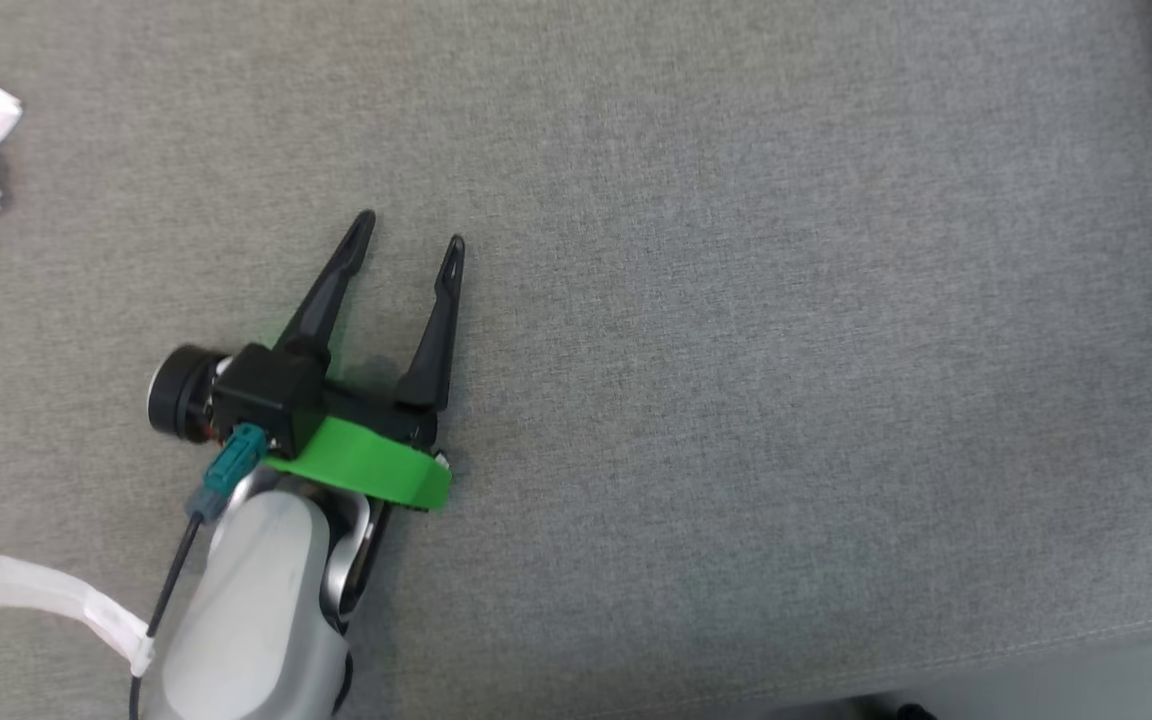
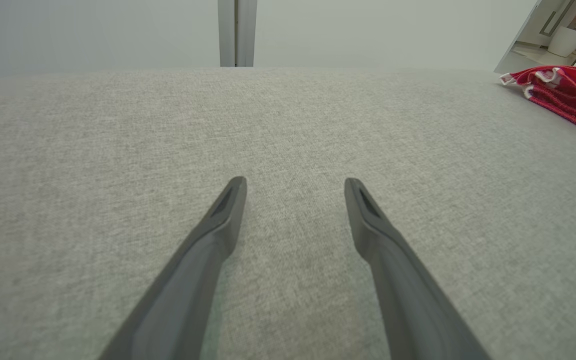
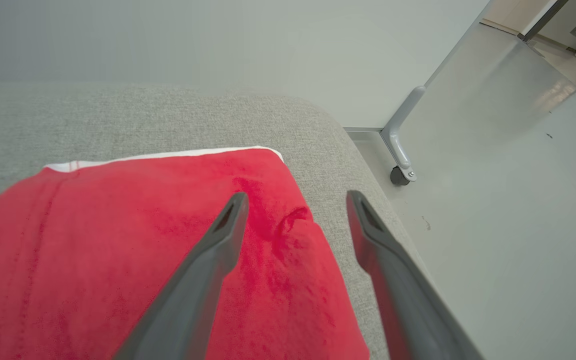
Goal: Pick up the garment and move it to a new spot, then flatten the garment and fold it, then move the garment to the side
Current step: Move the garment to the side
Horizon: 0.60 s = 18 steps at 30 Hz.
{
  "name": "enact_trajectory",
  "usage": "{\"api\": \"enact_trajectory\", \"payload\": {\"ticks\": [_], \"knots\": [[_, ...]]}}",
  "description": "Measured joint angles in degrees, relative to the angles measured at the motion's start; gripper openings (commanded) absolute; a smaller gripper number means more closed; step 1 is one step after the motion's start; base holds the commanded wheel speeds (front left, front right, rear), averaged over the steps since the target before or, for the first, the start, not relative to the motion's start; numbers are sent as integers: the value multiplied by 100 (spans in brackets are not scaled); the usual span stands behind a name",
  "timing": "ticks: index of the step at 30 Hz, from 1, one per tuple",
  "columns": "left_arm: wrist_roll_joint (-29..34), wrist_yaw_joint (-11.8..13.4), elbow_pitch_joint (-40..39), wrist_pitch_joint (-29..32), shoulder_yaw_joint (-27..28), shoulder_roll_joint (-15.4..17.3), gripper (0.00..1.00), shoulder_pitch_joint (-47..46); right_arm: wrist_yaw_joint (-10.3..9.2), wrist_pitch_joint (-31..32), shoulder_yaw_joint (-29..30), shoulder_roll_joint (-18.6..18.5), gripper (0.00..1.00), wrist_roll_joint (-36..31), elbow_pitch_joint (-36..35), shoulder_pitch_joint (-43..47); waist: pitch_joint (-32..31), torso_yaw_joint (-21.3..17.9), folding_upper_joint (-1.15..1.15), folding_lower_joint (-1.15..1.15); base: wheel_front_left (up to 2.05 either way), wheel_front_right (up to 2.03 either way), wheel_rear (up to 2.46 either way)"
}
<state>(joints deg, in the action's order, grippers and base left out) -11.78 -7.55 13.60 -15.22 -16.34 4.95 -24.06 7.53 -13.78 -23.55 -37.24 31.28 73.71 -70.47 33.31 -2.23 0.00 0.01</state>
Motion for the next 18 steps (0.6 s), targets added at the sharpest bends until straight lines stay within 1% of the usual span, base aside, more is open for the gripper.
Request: {"api": "enact_trajectory", "payload": {"ticks": [3, 5, 7, 10, 13, 18], "knots": [[-77, 0, 87, 3, 31, -27, 100, 193, 0, -79, 170, 172, 100, -240, 4, 168, -246, 42, 0, 0, 0, 0, 0], [-123, 0, 137, 8, 54, -51, 100, 357, 0, -103, 222, 380, 100, -356, 5, 316, -470, 66, 0, 0, 0, 0, 0], [-129, 0, 170, 7, 90, -57, 100, 493, 0, -115, 243, 542, 100, -458, -168, 431, -702, 82, 0, 0, 0, 0, 0], [-164, 0, 202, 8, 177, -77, 100, 757, 0, -126, 357, 737, 100, -581, -715, 705, -1112, 101, 0, 0, 0, 0, 0], [-178, 8, 218, 8, 315, -87, 100, 1054, 0, -125, 421, 970, 100, -595, -1267, 1343, -1562, 132, 0, 0, 0, 0, 0], [-204, 55, 185, 8, 586, -59, 100, 1434, 0, -126, 530, 1148, 100, -652, -2248, 2230, -2231, 199, 0, 0, 0, 0, 0]]}}
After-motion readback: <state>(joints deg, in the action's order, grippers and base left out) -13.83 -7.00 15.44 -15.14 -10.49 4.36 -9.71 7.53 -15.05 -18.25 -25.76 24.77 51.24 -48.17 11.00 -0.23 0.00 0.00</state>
